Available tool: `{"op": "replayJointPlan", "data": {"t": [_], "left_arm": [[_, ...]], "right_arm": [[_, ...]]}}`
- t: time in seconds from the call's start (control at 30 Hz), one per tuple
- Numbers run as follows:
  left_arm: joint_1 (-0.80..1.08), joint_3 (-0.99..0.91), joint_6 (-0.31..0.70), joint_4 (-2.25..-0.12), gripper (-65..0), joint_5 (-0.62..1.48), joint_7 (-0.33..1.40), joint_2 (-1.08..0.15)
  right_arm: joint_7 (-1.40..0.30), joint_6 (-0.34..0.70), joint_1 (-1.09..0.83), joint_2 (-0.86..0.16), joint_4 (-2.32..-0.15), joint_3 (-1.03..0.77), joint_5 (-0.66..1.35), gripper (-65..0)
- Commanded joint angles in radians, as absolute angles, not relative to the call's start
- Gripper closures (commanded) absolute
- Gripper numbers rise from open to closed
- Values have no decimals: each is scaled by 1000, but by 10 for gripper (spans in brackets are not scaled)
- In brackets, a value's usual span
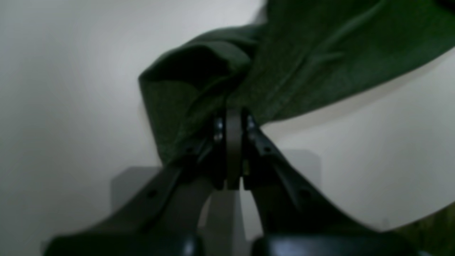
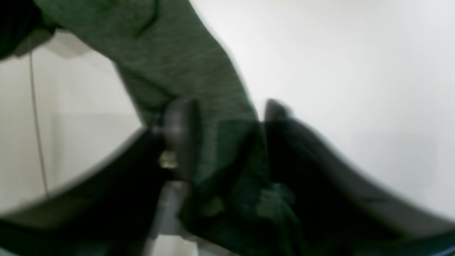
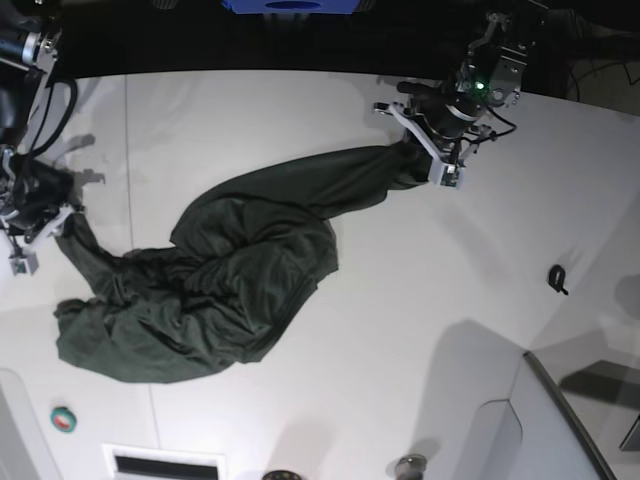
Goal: Layout the t-shirt on the table in an organized manner, then fold the t-shirt properly
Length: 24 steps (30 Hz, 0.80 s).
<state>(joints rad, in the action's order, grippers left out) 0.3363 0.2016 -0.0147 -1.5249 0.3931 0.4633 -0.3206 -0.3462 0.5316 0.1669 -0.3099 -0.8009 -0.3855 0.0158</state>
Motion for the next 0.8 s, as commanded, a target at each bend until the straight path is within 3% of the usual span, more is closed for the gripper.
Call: {"op": "replayJointPlan", "data": {"t": [0.0, 0.1, 0.4, 0.77], "left_arm": [[338, 182, -10, -1543, 0, 398, 444, -332], [381, 91, -10, -1552, 0, 398, 444, -332], [469, -156, -7, -1629, 0, 397, 444, -334], [469, -286, -5, -1635, 0, 397, 444, -334]], "right_arm": [[-383, 536, 153, -318, -803, -387, -4, -119], [-383, 536, 131, -321, -808, -418, -4, -2], [-384, 530, 105, -407, -858, -598, -4, -8], [-526, 529, 79, -423, -1156, -785, -5, -8]]}}
